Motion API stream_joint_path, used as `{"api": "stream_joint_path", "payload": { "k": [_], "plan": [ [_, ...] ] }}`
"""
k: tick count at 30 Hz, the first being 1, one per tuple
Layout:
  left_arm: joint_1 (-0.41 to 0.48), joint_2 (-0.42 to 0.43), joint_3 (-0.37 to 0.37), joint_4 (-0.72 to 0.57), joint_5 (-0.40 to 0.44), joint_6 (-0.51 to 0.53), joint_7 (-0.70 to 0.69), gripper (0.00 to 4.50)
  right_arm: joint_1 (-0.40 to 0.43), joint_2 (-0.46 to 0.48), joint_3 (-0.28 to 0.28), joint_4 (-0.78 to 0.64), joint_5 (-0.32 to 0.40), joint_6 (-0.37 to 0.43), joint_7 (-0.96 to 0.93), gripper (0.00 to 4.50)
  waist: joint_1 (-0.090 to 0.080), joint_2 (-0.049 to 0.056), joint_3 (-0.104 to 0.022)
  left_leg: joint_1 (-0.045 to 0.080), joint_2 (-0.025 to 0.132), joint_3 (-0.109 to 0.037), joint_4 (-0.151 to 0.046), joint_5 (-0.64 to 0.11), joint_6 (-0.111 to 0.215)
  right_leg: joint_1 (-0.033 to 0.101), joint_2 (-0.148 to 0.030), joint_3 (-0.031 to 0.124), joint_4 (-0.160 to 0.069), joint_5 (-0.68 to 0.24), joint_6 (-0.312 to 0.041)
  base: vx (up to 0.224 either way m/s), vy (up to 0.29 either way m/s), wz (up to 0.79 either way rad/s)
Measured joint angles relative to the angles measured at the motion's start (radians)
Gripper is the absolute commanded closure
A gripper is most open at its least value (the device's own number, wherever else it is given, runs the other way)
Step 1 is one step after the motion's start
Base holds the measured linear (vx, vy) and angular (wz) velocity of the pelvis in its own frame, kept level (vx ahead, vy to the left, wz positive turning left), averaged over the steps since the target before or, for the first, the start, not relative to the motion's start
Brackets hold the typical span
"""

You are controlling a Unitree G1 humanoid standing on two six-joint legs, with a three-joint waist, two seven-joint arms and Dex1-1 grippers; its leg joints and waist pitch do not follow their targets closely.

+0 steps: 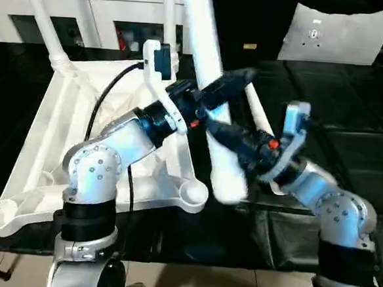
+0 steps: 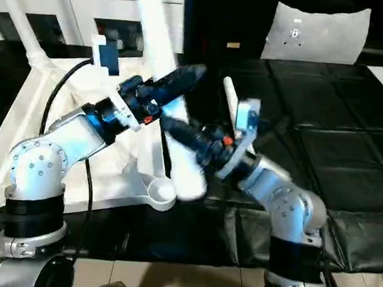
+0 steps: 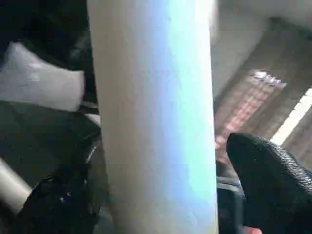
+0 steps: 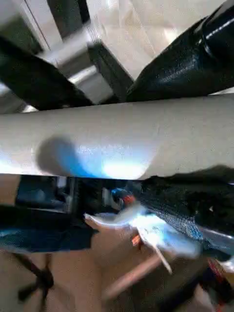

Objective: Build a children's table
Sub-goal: Pick table leg

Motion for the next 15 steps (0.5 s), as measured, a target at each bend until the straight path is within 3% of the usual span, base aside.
{"api": "stream_joint_path", "payload": {
  "k": [7,15],
  "plan": [
    [0.020,0.034,0.021,0.005,-0.086,0.013,-0.146,1.22,0.008,0.000,0.018,-0.011,0.039,0.003,0.041,2.66,0.002,0.000,0.000,0.000,0.000,0.000,0.000,0.001,0.000,0.000,0.000,0.000,0.000,0.000,0.000,0.000,0.000,0.00],
    [0.038,0.047,0.021,0.010,-0.109,0.013,-0.172,1.92,0.008,-0.003,0.027,-0.016,0.056,0.005,0.045,2.66,0.002,0.000,0.000,0.000,0.000,0.000,0.000,0.001,0.000,0.000,-0.001,-0.001,0.001,0.000,0.000,0.000,0.000,0.00]
  ]
}}
